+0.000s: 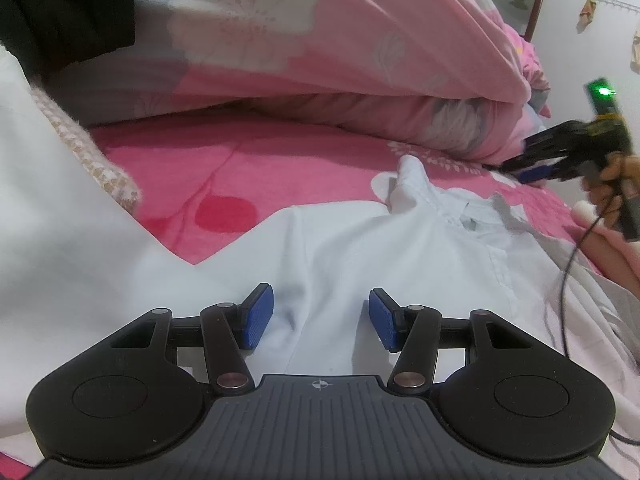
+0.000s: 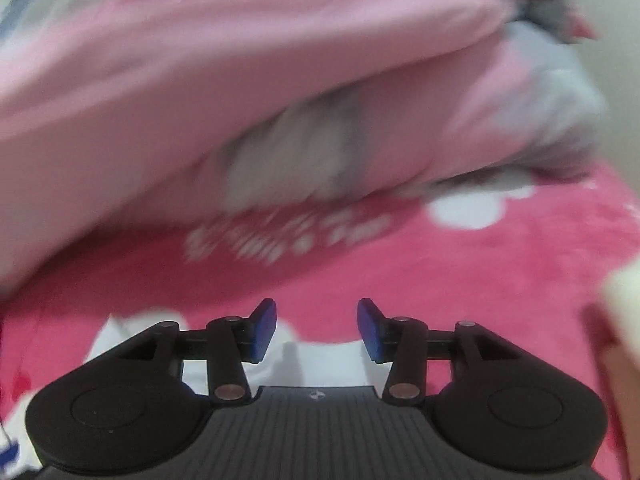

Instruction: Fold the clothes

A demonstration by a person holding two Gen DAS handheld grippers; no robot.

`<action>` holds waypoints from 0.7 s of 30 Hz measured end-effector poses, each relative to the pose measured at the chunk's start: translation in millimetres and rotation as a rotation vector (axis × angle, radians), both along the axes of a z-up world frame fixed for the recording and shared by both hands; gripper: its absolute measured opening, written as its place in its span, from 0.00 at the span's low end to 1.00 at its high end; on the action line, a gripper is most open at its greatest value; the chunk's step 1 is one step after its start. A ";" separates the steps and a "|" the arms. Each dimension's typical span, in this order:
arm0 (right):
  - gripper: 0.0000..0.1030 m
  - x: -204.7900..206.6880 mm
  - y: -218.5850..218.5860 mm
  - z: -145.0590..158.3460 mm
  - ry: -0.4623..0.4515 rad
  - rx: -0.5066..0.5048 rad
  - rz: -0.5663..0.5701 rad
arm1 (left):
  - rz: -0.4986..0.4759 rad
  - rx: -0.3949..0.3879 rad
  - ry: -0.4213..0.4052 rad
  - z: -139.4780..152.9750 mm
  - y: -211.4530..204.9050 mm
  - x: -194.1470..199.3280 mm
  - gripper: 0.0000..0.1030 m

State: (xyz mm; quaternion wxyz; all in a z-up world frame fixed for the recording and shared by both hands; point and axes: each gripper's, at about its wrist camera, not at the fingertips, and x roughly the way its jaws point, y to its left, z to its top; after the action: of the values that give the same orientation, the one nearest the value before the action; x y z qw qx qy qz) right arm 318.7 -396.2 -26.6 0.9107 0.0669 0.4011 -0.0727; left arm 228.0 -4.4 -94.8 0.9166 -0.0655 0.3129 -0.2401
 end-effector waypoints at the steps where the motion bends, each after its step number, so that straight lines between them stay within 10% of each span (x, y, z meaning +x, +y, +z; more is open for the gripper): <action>1: 0.46 7.8 6.5 -5.9 0.023 -0.016 0.023 | -0.001 -0.001 0.001 -0.4 0.0 0.1 0.52; 11: 0.45 30.3 40.1 -41.0 0.241 -0.120 0.235 | -0.008 -0.013 0.004 -1.5 1.7 0.5 0.52; 16: 0.03 22.1 50.2 -36.2 0.238 -0.132 0.306 | -0.008 -0.015 0.004 -1.5 2.0 1.2 0.52; 21: 0.02 11.7 65.2 -22.2 0.111 -0.218 0.324 | -0.008 -0.017 0.003 -1.7 1.9 0.5 0.52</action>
State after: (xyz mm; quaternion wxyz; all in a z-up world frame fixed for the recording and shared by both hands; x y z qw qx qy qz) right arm 330.4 -330.9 -48.8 0.8887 -0.1019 0.4461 0.0283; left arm 228.5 -2.5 -96.4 0.9146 -0.0724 0.3125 -0.2461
